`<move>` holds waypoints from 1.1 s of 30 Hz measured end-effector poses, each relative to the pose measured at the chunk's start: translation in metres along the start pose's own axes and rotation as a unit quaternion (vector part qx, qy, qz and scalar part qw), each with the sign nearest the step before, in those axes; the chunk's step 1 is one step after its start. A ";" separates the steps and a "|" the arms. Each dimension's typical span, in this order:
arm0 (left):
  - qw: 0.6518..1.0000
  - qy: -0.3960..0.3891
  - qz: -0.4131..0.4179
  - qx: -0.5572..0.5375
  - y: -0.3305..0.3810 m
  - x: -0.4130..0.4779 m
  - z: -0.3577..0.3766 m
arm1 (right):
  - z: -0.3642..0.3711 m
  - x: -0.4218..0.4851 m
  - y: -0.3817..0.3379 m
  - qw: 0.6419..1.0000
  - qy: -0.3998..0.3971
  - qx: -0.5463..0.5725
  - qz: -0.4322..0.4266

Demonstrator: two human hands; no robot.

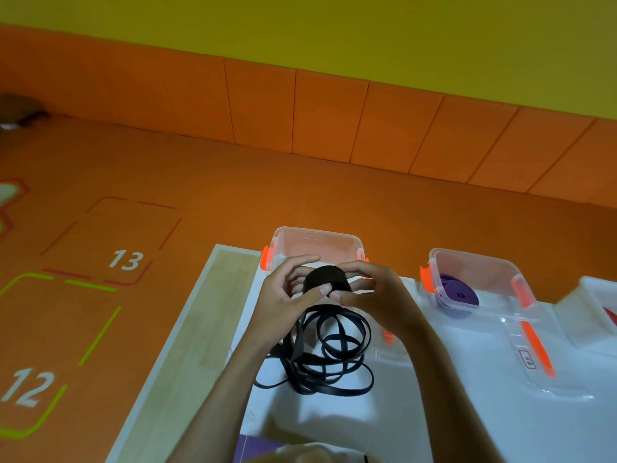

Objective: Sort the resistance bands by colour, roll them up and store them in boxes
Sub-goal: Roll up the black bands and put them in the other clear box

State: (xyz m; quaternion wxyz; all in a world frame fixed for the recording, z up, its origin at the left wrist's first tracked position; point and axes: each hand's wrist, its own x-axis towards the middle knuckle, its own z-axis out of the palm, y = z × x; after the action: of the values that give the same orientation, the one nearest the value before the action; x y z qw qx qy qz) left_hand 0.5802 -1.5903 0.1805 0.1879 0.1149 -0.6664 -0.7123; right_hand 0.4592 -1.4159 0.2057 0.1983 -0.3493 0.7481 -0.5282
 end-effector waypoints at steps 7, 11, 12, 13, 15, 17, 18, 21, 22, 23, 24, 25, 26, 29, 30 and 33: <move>0.999 0.018 -0.033 -0.037 -0.004 -0.001 0.006 | 0.005 0.001 0.001 0.996 -0.011 0.073 0.059; 0.998 0.029 -0.047 -0.033 -0.005 -0.002 0.007 | 0.007 0.000 0.006 0.986 -0.028 0.120 0.110; 0.997 0.041 -0.054 -0.030 -0.006 -0.002 0.008 | 0.008 -0.001 0.007 0.984 -0.024 0.126 0.121; 0.996 0.055 -0.061 -0.027 -0.008 -0.002 0.011 | 0.009 -0.002 0.008 0.983 -0.018 0.130 0.132; 0.993 0.080 -0.078 -0.037 -0.010 -0.002 0.016 | 0.012 -0.003 0.008 0.976 -0.009 0.149 0.158; 0.987 0.095 -0.102 -0.077 -0.014 0.000 0.021 | 0.015 -0.003 0.006 0.965 -0.002 0.191 0.181; 0.984 0.101 -0.112 -0.097 -0.015 0.000 0.023 | 0.016 -0.003 0.005 0.957 0.005 0.216 0.191; 0.980 0.126 -0.111 -0.104 -0.017 0.001 0.025 | 0.025 -0.003 0.003 0.927 0.041 0.309 0.209; 0.980 0.132 -0.106 -0.102 -0.018 0.001 0.026 | 0.027 -0.003 0.002 0.917 0.057 0.334 0.209; 0.980 0.138 -0.102 -0.106 -0.018 0.001 0.027 | 0.030 -0.002 0.002 0.910 0.071 0.351 0.208; 0.978 0.142 -0.100 -0.115 -0.017 0.001 0.028 | 0.032 -0.002 0.002 0.904 0.080 0.365 0.208; 0.976 0.147 -0.103 -0.128 -0.016 0.002 0.030 | 0.033 -0.001 0.003 0.899 0.085 0.377 0.207; 0.972 0.152 -0.109 -0.142 -0.015 0.003 0.031 | 0.034 -0.001 0.003 0.894 0.087 0.389 0.205; 0.959 0.174 -0.128 -0.185 -0.014 0.004 0.031 | 0.031 -0.002 0.006 0.899 0.090 0.378 0.203; 0.956 0.185 -0.129 -0.186 -0.014 0.005 0.030 | 0.030 -0.003 0.008 0.904 0.096 0.361 0.209; 0.958 0.194 -0.127 -0.167 -0.017 0.006 0.025 | 0.027 -0.004 0.012 0.891 0.118 0.371 0.233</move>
State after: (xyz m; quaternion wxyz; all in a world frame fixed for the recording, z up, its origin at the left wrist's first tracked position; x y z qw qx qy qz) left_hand 0.5627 -1.5697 0.1667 0.2378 0.3015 -0.4688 -0.7955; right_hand 0.4761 -1.4280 0.1841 0.3414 -0.0013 0.5752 -0.7434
